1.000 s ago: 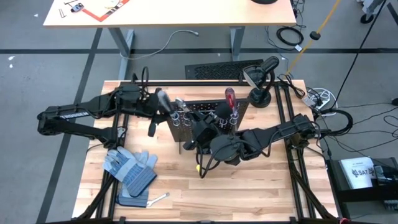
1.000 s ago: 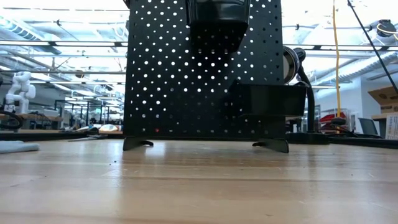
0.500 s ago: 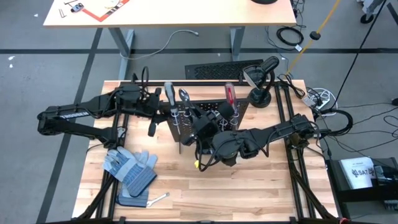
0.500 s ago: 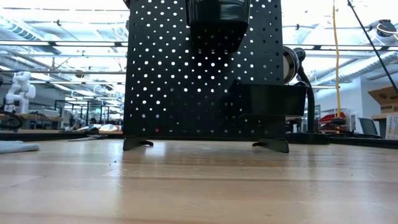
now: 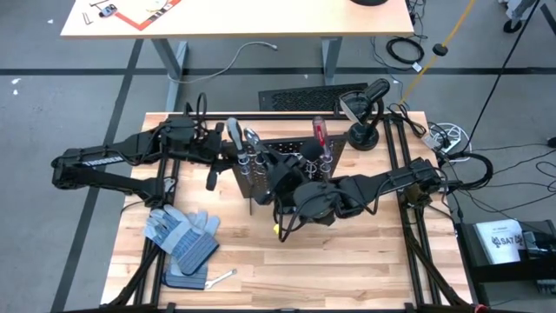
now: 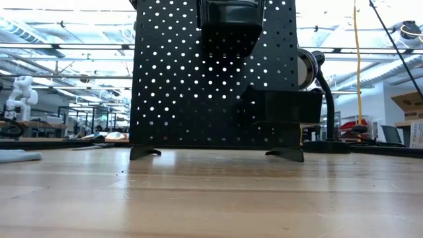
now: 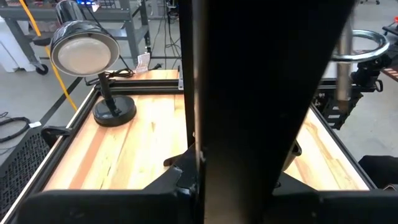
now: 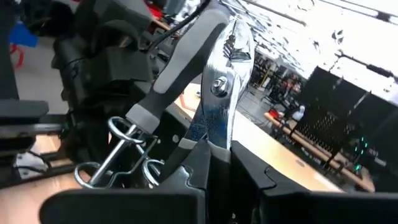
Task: Hang tools onto peg board
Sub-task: Unhang the black pliers from the black peg board
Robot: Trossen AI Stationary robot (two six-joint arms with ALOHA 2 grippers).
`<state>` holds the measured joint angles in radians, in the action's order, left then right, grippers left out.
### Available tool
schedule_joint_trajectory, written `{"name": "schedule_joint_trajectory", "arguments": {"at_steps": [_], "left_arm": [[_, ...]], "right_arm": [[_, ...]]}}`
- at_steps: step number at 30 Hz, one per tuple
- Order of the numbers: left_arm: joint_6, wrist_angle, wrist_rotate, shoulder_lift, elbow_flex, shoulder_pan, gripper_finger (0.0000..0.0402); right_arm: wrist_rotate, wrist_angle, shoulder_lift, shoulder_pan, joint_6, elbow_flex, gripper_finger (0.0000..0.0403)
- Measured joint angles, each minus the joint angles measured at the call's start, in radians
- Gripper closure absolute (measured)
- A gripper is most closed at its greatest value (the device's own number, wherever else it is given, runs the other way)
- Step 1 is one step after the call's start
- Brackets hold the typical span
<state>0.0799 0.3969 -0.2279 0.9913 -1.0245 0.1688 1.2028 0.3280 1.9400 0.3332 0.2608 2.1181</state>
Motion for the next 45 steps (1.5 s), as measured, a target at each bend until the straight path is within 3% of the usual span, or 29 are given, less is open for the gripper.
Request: {"name": "schedule_joint_trajectory", "arguments": {"at_steps": [5, 11, 24, 39, 45], "left_arm": [[0.000, 0.000, 0.000, 0.000, 0.000, 0.000, 0.0339], [0.003, 0.000, -0.001, 0.000, 0.001, 0.000, 0.0339], [0.004, 0.000, -0.004, 0.001, 0.001, -0.001, 0.0339], [0.005, 0.003, -0.008, 0.001, 0.001, -0.001, 0.0339], [0.005, 0.003, -0.008, 0.001, 0.001, -0.001, 0.0339]], "right_arm": [[-0.037, 0.070, 0.000, 0.000, 0.108, 0.003, 0.0377], [-0.038, 0.097, 0.005, 0.012, 0.351, -0.001, 0.0377], [-0.047, 0.048, 0.006, 0.012, 0.573, -0.003, 0.0377], [-0.022, 0.009, 0.008, 0.011, 0.274, -0.005, 0.0377], [-0.018, -0.007, 0.008, 0.010, 0.237, -0.005, 0.0340]]}}
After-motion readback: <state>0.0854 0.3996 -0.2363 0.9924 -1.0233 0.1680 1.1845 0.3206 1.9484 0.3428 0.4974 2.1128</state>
